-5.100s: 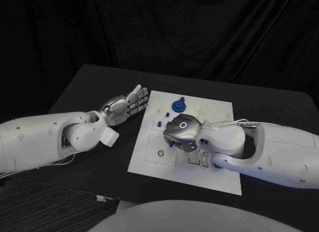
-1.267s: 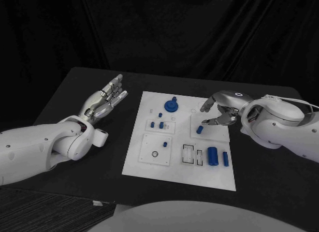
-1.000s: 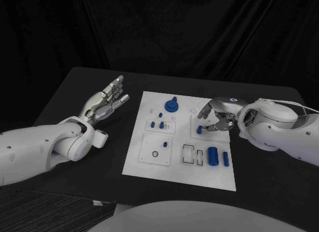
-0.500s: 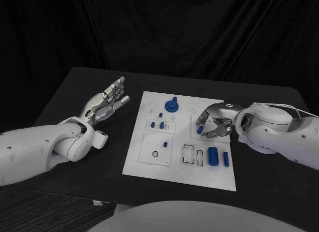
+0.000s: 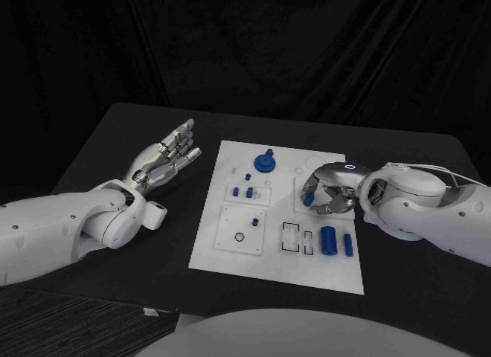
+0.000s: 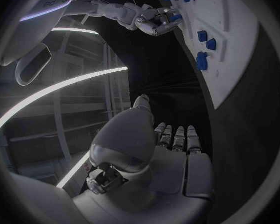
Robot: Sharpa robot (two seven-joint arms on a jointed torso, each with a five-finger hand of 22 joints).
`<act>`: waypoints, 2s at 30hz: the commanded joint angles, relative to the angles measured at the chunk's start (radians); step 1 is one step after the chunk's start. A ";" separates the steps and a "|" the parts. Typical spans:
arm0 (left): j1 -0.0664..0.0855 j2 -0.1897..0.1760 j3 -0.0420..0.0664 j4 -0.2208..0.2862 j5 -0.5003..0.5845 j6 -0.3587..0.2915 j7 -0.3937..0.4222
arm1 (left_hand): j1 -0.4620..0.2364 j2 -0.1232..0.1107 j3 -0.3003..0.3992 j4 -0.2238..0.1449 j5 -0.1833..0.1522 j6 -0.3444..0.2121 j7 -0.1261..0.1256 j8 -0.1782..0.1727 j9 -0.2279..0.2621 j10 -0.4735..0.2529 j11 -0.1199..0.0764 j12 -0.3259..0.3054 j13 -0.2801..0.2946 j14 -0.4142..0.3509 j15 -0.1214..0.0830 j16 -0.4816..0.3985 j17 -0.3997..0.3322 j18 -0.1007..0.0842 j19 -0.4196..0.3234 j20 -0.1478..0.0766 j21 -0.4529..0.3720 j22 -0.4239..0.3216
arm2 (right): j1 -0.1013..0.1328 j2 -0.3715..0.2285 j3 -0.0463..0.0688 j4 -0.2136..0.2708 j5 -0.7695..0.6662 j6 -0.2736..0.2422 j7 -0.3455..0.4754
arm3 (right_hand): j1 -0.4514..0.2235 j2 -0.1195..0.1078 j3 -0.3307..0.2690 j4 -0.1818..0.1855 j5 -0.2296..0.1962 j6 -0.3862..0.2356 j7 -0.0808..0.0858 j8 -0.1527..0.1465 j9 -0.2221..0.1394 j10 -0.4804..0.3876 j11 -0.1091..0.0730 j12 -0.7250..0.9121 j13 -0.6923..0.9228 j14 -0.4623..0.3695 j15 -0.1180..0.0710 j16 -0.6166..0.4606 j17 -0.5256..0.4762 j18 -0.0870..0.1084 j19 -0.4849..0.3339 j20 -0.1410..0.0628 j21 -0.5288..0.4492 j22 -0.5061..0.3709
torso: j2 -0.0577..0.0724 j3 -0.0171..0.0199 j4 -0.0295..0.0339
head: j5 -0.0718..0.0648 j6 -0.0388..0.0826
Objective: Assemble the parts on the task board
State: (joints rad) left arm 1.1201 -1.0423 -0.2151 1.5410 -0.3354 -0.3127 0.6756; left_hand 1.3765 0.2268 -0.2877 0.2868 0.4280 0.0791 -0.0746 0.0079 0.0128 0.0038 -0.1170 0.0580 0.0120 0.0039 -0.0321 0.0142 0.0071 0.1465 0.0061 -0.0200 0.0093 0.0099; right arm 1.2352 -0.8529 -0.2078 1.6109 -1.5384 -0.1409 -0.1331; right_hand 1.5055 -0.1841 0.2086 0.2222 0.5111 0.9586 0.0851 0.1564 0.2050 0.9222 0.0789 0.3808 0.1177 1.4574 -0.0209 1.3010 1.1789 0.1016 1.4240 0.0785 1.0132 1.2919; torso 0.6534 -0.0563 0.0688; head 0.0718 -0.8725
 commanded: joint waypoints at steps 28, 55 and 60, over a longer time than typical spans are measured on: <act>-0.008 0.008 0.001 -0.006 -0.004 0.055 0.075 | 0.043 0.011 0.058 0.000 0.030 0.013 0.020 0.007 0.003 -0.003 0.018 0.001 -0.001 -0.004 -0.015 -0.014 -0.007 -0.034 -0.006 0.015 -0.009 -0.010 | 0.001 -0.015 0.000 0.025 -0.006 -0.114 0.034 | 0.064 0.012 0.140 -0.083 0.025 0.072 0.027 0.187 0.150 0.189 -0.033 0.035 0.018 0.026 -0.014 -0.018 -0.005 -0.007 0.006 -0.012 0.041 0.155 | 0.000 -0.0002 0.0003 | 0.008 0.000; -0.017 0.017 0.001 -0.005 -0.004 0.058 0.081 | 0.003 0.020 0.042 0.008 -0.001 0.006 0.026 0.006 0.002 -0.004 0.026 0.000 -0.001 -0.004 -0.019 -0.014 -0.007 -0.042 -0.006 0.003 -0.009 -0.010 | 0.054 0.113 0.000 0.193 -0.211 -0.040 0.000 | 0.048 0.001 0.161 -0.095 0.004 0.069 0.025 0.177 0.153 0.212 -0.036 0.023 0.020 0.021 -0.016 -0.029 -0.017 -0.004 -0.004 -0.014 0.031 0.151 | -0.002 -0.0007 0.0010 | 0.024 0.000; -0.017 0.014 0.001 -0.001 -0.004 0.056 0.081 | -0.022 0.030 0.031 0.007 -0.029 0.005 0.027 0.006 0.002 -0.004 0.028 0.000 -0.001 -0.004 -0.019 -0.014 -0.007 -0.046 -0.006 -0.001 -0.009 -0.010 | 0.021 0.171 0.000 0.167 -0.237 -0.022 0.009 | 0.043 0.000 0.166 -0.097 0.001 0.064 0.027 0.169 0.151 0.208 -0.034 0.015 0.019 0.019 -0.015 -0.032 -0.020 -0.003 -0.008 -0.013 0.025 0.150 | 0.001 -0.0007 0.0009 | 0.029 0.000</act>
State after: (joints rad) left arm 1.1040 -1.0284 -0.2151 1.5362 -0.3374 -0.2635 0.6770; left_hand 1.3829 0.2607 -0.2876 0.2868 0.4162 0.0859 -0.0500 0.0079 0.0128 0.0069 -0.0892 0.0579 0.0120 0.0039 -0.0321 0.0142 0.0071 0.1462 -0.0007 -0.0127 0.0093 0.0099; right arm 1.2649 -0.6904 -0.2083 1.7837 -1.7147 -0.1961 -0.1172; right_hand 1.5343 -0.1974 0.3228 0.1322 0.5093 1.0152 0.1076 0.3090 0.3269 1.0584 0.0649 0.3823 0.1016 1.4625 -0.0298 1.2816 1.1705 0.1016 1.4251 0.0659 1.0339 1.2919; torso 0.6527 -0.0568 0.0695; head 0.0986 -0.8725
